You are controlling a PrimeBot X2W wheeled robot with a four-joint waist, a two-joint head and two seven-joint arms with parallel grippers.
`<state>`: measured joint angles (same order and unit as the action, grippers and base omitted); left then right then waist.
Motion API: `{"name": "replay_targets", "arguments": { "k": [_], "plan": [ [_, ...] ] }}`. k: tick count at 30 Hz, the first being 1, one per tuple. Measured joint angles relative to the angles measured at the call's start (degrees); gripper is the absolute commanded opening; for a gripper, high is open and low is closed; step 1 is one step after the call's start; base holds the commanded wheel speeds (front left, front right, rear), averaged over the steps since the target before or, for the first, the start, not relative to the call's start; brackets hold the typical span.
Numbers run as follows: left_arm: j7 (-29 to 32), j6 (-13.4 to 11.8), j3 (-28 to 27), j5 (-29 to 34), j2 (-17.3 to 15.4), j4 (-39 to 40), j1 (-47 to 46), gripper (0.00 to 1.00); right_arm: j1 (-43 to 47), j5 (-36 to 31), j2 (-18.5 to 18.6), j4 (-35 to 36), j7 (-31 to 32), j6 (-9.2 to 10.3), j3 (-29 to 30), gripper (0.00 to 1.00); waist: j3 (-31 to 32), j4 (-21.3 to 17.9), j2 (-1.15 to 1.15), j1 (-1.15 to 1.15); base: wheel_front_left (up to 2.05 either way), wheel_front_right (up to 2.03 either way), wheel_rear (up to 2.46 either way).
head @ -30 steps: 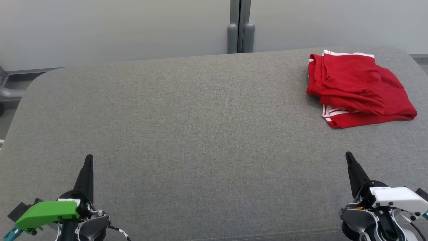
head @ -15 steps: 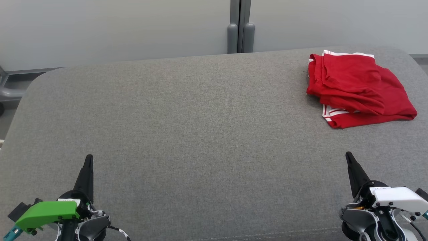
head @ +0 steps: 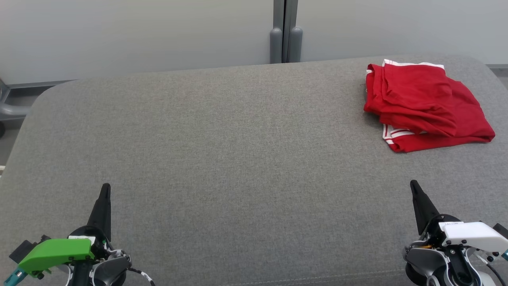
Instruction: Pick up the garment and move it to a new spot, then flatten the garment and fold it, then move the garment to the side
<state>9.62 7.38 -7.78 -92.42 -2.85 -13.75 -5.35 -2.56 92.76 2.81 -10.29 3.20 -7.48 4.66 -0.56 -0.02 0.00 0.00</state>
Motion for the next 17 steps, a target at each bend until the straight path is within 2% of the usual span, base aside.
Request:
{"name": "replay_targets", "arguments": {
  "k": [17],
  "plan": [
    [0.0, 0.0, 0.0, 0.0, 0.0, 0.0, 0.0, 0.0, 0.0, 0.0, 0.0, 0.0, 0.0, 0.0, 0.0, 0.0, 0.0, 0.0, 0.0, 0.0, 0.0, 0.0, 0.0]
  ]
}}
